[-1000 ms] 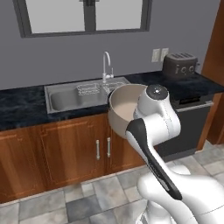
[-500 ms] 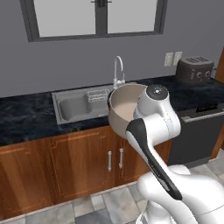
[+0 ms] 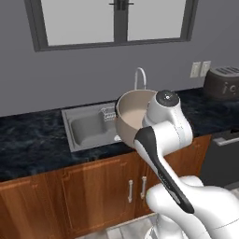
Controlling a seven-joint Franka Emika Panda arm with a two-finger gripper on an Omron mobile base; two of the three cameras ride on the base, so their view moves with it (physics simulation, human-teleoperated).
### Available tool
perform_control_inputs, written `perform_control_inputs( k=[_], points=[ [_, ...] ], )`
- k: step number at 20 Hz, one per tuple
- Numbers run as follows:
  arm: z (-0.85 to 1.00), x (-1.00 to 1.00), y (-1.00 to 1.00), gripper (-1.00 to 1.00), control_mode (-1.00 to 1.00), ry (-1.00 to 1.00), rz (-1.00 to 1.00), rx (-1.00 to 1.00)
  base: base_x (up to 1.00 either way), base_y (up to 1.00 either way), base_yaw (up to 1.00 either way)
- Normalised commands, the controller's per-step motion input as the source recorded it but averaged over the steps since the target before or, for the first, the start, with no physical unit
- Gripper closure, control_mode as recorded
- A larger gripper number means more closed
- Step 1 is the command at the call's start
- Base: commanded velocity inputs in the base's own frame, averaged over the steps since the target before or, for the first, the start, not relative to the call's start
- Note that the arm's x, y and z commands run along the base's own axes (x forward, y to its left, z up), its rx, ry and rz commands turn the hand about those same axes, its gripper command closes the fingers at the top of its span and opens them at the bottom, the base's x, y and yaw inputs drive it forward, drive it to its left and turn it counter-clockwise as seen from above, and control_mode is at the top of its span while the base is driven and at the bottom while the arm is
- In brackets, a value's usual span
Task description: Move the pot and pan from the stove into the sink.
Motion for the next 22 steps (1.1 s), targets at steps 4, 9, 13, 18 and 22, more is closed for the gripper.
perform_control_inputs(
  k=[4, 9, 13, 18, 22],
  points=[
    [0.0, 0.0, 0.0, 1.0, 1.0, 0.0, 0.0, 0.0, 0.63, 0.37, -0.03],
    [0.0, 0.0, 0.0, 1.0, 1.0, 0.0, 0.0, 0.0, 0.59, 0.37, -0.04],
    [0.0, 0.0, 0.0, 1.0, 1.0, 0.0, 0.0, 0.0, 0.56, 0.39, -0.04],
    [0.0, 0.0, 0.0, 1.0, 1.0, 0.0, 0.0, 0.0, 0.11, 0.09, -0.02],
    [0.0, 0.0, 0.0, 1.0, -1.0, 0.0, 0.0, 0.0, 0.0, 0.0, 0.0]
  ],
)
